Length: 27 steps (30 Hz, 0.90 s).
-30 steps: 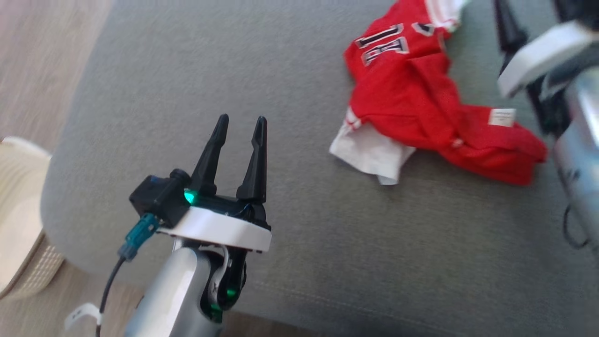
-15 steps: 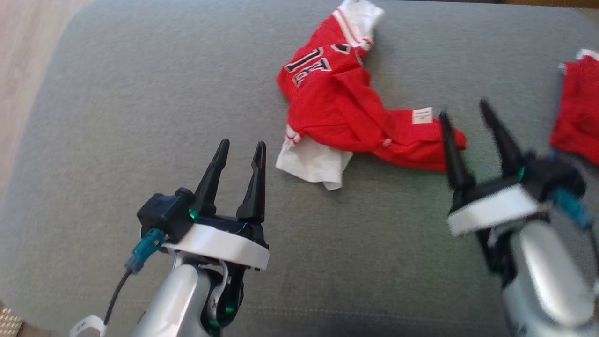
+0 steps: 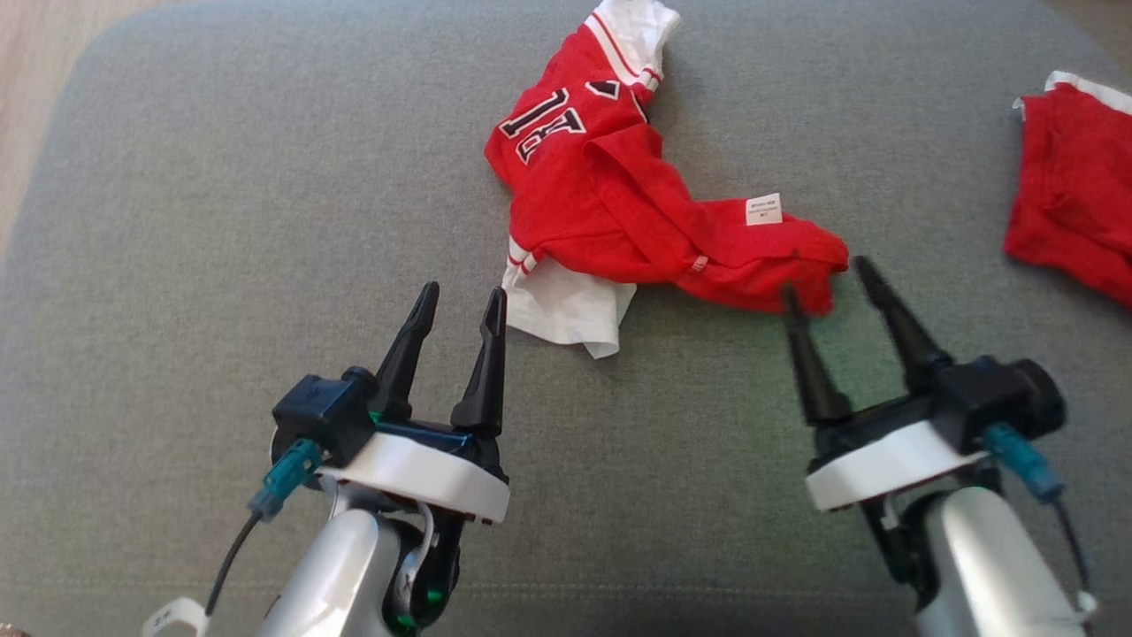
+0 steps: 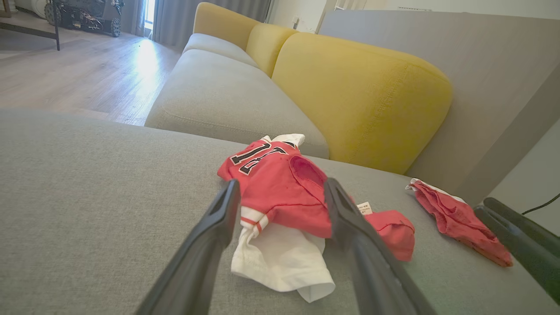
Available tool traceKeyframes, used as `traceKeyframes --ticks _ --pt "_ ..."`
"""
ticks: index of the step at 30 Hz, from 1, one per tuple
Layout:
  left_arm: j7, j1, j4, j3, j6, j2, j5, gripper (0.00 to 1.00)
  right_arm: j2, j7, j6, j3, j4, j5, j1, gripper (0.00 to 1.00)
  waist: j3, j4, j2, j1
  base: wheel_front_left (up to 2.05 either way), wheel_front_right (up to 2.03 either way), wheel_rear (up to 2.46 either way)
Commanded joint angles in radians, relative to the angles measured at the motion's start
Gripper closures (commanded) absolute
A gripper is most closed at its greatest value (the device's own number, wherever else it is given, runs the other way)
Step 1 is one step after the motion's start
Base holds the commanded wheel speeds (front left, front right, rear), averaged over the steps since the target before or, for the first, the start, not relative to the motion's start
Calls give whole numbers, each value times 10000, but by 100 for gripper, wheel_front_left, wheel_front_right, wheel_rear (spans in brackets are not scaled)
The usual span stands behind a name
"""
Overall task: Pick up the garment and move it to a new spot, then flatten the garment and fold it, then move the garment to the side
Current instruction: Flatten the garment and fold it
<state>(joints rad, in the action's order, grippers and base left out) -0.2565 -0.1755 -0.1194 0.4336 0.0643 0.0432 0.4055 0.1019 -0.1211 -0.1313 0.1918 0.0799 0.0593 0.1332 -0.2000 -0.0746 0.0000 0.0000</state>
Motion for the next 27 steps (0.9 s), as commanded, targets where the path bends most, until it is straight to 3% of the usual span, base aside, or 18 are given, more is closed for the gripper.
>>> traceKeyframes --ticks 1,8,27 --pt "-53 -320 294 -311 -53 70 -98 0 1 124 6 467 -252 -132 396 0 -74 -69 0 0 0 0 0" --pt "-53 -467 269 -163 -43 70 14 0 315 470 6 1252 907 -394 1177 0 -378 -435 0 0 0 0 0" --pt "-53 -696 314 -140 18 70 108 0 590 282 6 1948 3536 -364 2617 0 -852 -1105 0 0 0 0 0"
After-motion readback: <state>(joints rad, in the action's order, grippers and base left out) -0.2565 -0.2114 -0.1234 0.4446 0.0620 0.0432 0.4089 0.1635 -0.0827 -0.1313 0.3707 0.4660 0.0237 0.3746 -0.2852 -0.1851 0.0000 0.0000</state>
